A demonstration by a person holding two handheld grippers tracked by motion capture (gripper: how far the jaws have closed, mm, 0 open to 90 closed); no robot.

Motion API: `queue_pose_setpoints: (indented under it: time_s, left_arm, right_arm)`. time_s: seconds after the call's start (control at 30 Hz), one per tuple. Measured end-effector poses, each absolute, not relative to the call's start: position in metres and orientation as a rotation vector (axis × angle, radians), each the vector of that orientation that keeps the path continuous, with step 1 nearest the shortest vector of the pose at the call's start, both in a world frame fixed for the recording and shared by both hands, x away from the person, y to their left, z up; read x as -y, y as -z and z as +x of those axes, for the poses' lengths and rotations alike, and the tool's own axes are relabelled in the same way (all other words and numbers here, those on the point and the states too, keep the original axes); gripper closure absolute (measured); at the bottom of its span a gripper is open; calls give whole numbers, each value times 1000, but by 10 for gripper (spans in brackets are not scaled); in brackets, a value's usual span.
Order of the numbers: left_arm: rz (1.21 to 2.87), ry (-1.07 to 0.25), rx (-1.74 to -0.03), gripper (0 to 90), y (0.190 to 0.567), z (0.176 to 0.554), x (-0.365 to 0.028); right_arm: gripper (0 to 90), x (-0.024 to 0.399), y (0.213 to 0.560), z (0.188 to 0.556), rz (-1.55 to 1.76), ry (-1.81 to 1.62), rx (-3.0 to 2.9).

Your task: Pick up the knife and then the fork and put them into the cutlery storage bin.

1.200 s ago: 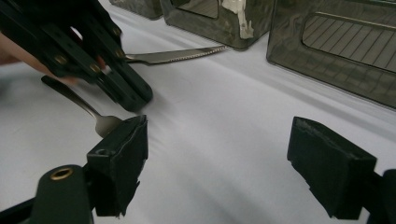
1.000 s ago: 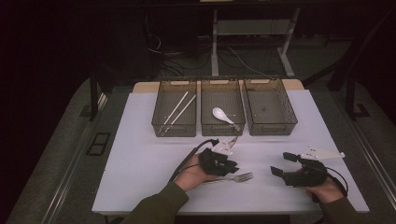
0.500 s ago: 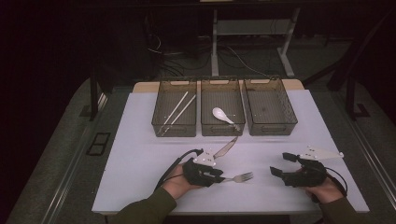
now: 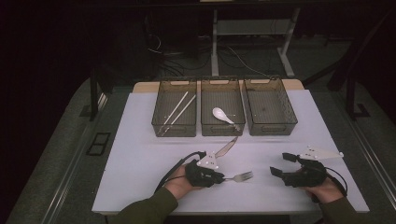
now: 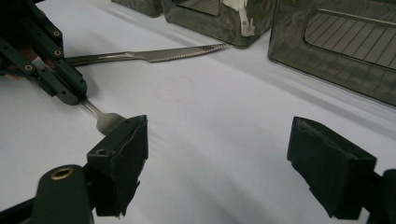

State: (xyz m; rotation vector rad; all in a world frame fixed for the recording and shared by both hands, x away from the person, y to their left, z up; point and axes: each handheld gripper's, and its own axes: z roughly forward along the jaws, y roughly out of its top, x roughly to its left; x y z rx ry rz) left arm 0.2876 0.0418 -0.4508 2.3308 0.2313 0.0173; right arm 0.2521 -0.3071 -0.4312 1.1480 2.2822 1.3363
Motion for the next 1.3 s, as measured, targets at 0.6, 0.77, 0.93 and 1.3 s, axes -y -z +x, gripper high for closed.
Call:
queue_pose_setpoints:
  time_s: [0.6,0.77,0.93,1.3]
  left_arm:
    - [2289,6,-258,840,440,285,-42]
    - [2253,1,-305,839,429,285,-48]
    - [2228,-30,-329,839,421,286,-52]
    - [2197,-100,-352,839,412,287,-56]
  right_arm:
    - [193,307,427,254,1142,-1381,-2334]
    - [176,301,418,254,1136,-1439,-2374]
    - [224,284,411,257,1117,-1487,-2426]
    - [412,241,409,283,1133,-1584,-2528]
